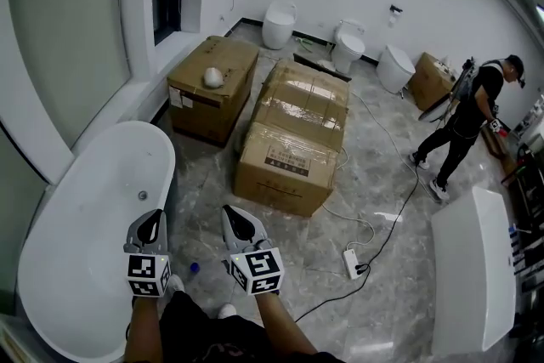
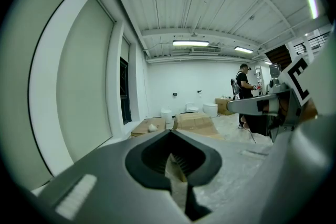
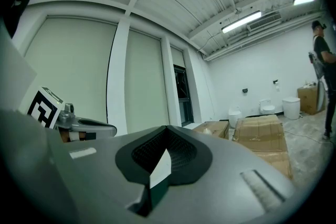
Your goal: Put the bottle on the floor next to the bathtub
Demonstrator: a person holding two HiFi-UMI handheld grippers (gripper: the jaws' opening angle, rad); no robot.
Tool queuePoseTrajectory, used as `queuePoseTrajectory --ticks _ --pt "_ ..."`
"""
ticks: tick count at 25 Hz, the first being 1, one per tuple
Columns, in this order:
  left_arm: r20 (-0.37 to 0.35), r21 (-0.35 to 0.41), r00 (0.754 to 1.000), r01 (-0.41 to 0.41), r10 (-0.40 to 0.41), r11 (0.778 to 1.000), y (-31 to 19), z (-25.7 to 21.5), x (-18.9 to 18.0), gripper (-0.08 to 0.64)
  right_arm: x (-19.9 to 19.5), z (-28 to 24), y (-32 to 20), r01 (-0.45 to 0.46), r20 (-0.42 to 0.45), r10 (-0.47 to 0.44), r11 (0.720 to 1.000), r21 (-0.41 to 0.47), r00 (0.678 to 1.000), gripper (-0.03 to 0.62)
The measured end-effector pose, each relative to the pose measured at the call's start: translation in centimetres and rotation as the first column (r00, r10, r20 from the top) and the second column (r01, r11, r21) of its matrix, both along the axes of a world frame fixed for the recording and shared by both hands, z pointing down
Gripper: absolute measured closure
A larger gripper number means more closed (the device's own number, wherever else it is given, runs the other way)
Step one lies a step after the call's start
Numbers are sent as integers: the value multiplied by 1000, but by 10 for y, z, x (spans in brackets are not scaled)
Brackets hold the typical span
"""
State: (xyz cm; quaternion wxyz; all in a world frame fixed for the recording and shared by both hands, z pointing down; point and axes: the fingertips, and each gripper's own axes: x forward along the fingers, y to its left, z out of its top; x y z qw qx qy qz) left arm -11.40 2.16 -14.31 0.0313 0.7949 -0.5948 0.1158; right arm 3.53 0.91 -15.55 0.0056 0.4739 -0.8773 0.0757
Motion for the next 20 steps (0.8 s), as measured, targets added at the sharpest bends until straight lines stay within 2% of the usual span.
queuePoseTrajectory --ticks 6,13,20 --pt "32 33 999 -11 10 999 5 -14 1 560 -6 -13 7 8 22 -8 1000 28 1000 583" --pt "51 69 999 -22 18 997 9 -33 0 560 -15 -24 16 33 5 -33 998 54 999 583" --pt "71 77 997 -40 35 996 15 -39 7 560 -15 -30 21 38 1 -38 997 66 999 583"
